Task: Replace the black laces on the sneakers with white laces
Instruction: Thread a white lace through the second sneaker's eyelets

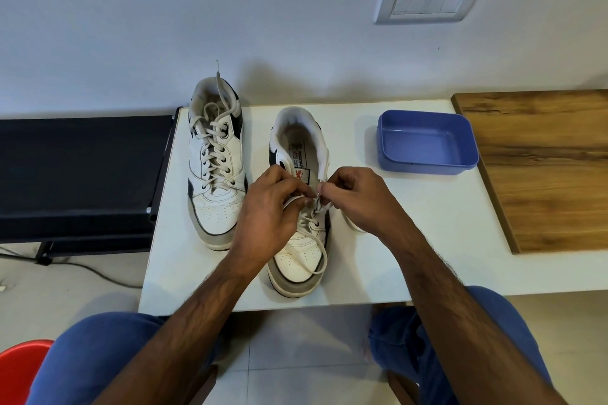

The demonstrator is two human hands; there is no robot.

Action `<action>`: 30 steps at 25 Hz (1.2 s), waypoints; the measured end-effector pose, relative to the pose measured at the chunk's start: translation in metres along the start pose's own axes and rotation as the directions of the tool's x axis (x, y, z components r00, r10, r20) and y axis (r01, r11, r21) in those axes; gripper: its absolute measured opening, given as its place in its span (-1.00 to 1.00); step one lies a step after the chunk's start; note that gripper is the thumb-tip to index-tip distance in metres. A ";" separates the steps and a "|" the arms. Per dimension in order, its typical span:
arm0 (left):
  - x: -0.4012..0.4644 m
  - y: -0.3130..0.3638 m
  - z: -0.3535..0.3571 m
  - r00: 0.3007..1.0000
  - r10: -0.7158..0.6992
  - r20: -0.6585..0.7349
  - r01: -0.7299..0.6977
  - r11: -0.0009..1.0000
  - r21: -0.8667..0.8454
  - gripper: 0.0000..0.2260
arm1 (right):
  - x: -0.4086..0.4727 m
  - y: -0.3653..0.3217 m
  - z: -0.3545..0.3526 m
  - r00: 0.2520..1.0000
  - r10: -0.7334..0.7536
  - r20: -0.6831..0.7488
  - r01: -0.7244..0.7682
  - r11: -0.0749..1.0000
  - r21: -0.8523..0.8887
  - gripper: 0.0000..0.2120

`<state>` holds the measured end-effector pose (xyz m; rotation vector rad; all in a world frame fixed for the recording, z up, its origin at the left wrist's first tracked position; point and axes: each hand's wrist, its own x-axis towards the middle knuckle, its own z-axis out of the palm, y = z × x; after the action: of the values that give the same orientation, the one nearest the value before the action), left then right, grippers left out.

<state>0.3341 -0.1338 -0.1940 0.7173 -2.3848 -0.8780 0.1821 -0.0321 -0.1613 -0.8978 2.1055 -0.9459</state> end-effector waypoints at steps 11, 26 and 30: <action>0.002 -0.005 -0.006 0.997 0.058 -0.043 -0.059 0.998 -0.006 -0.85 | -0.004 0.003 -0.015 0.985 -0.112 0.134 0.112 0.994 0.012 -0.89; 0.003 0.005 -0.017 0.991 0.103 0.082 -0.113 0.986 0.123 -0.71 | -0.007 0.011 -0.053 0.991 0.021 -0.132 0.015 0.963 0.268 -0.91; 0.003 0.003 -0.020 0.989 0.102 0.104 -0.114 0.985 0.126 -0.72 | -0.009 -0.004 -0.046 0.993 0.084 -0.085 0.019 0.589 0.808 -0.84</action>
<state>0.3425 -0.1424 -0.1779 0.6000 -2.5613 -0.7309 0.1528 -0.0107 -0.1309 -0.3071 1.4527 -1.7628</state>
